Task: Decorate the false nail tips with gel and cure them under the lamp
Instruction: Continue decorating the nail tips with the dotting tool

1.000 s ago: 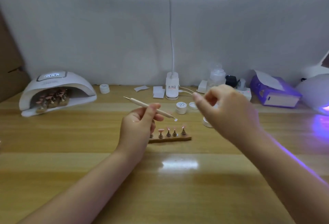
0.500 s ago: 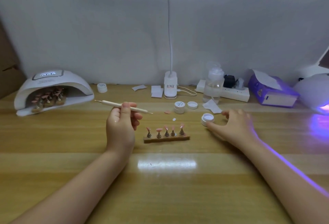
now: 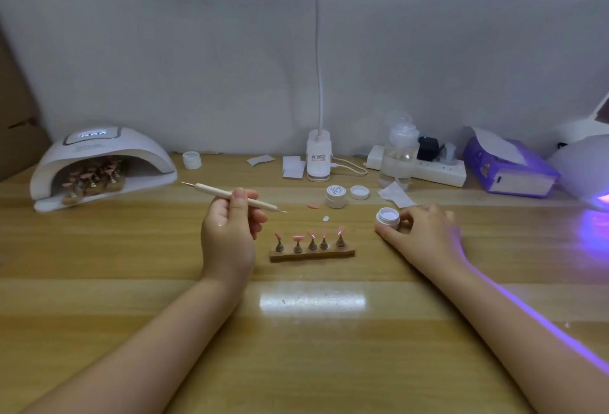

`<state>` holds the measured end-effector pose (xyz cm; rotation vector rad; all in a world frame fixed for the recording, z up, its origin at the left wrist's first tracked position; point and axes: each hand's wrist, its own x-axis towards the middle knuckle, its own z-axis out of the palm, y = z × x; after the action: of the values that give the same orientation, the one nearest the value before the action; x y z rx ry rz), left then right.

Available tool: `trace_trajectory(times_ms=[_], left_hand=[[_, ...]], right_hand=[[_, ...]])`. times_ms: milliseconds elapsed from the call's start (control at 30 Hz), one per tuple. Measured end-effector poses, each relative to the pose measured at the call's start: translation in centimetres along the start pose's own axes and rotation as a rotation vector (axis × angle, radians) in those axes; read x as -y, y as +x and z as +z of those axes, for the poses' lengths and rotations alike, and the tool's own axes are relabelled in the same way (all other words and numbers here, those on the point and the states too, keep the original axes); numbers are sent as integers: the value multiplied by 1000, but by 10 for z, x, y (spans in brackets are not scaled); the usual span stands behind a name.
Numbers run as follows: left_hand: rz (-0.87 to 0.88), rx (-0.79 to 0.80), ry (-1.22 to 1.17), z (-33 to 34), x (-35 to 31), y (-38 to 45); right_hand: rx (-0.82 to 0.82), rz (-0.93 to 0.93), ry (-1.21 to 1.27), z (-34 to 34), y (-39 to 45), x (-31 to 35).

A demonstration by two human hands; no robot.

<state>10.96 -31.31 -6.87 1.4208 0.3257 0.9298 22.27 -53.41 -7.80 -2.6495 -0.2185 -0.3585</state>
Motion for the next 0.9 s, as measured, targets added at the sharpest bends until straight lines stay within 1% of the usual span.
trace_trajectory(times_ms=[133,300,400,500,633,767,833,900], left_hand=[[78,72,39,0,-6,-6],[153,153,-16,8,-23,-12],[231,193,-15,13,-34,-18],[299,230,27,19,-39,-23],[327,291,128,20,-37,-28],[450,376,295,17,-32,-30],[506,408,345,17,-30,-29],[525,422,374,18,-29,-28]], right_hand=[[-38,-47,113,-5,-4,3],[-139,-244,345,-20,-19,21],[-156,-351,419,-25,-36,40],[-159,-464,424,-25,-49,52],[-161,-565,395,-23,-58,58],[-148,-600,370,-21,-61,60],[-141,-611,370,-20,-61,60],[-130,-617,373,-19,-61,60]])
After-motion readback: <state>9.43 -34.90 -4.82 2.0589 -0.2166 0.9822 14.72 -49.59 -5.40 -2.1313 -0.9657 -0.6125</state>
